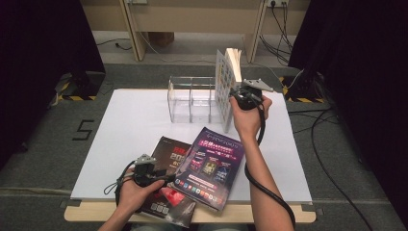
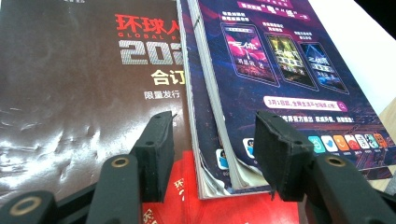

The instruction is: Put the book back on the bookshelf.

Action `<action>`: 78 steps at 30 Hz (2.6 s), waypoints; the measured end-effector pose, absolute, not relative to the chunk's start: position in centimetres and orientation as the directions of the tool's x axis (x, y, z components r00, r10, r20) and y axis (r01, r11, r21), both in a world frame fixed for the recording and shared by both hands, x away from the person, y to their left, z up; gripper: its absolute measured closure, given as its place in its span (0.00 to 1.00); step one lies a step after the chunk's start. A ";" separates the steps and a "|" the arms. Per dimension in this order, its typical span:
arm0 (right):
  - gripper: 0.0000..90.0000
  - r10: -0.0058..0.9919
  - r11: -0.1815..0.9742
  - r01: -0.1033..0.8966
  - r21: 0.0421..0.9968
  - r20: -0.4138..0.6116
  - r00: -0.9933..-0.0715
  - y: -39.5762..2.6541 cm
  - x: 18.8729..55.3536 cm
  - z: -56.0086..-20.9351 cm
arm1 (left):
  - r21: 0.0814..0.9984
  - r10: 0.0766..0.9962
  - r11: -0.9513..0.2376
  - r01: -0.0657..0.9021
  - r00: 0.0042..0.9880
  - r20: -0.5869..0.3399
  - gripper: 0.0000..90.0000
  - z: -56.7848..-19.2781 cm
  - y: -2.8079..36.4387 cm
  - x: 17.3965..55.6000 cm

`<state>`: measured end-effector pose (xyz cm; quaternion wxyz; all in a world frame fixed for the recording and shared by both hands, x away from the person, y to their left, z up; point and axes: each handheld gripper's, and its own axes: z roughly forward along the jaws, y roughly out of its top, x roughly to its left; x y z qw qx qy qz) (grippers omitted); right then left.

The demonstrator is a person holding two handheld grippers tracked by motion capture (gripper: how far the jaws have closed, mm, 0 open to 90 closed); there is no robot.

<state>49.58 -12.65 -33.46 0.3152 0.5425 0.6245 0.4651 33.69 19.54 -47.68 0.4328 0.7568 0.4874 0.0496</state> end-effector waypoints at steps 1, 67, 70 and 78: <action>0.65 0.969 -0.026 0.391 0.920 0.119 -0.216 -12.8 49.5 -33.6 | 0.704 0.781 -0.150 0.694 0.520 -0.347 0.53 -47.7 19.5 33.7; 0.94 0.976 0.089 0.803 0.590 0.107 -0.187 -14.6 50.4 -45.8 | 0.694 0.760 -0.164 0.701 0.538 -0.364 0.55 -48.3 18.4 33.4; 0.94 0.975 0.093 0.812 0.577 0.113 -0.191 -14.3 50.6 -46.0 | 0.696 0.762 -0.172 0.698 0.542 -0.355 0.59 -48.3 18.5 33.4; 0.97 0.972 0.087 0.830 0.550 0.135 -0.192 -13.4 50.6 -46.7 | 0.693 0.762 -0.180 0.699 0.544 -0.351 0.63 -48.2 18.6 33.4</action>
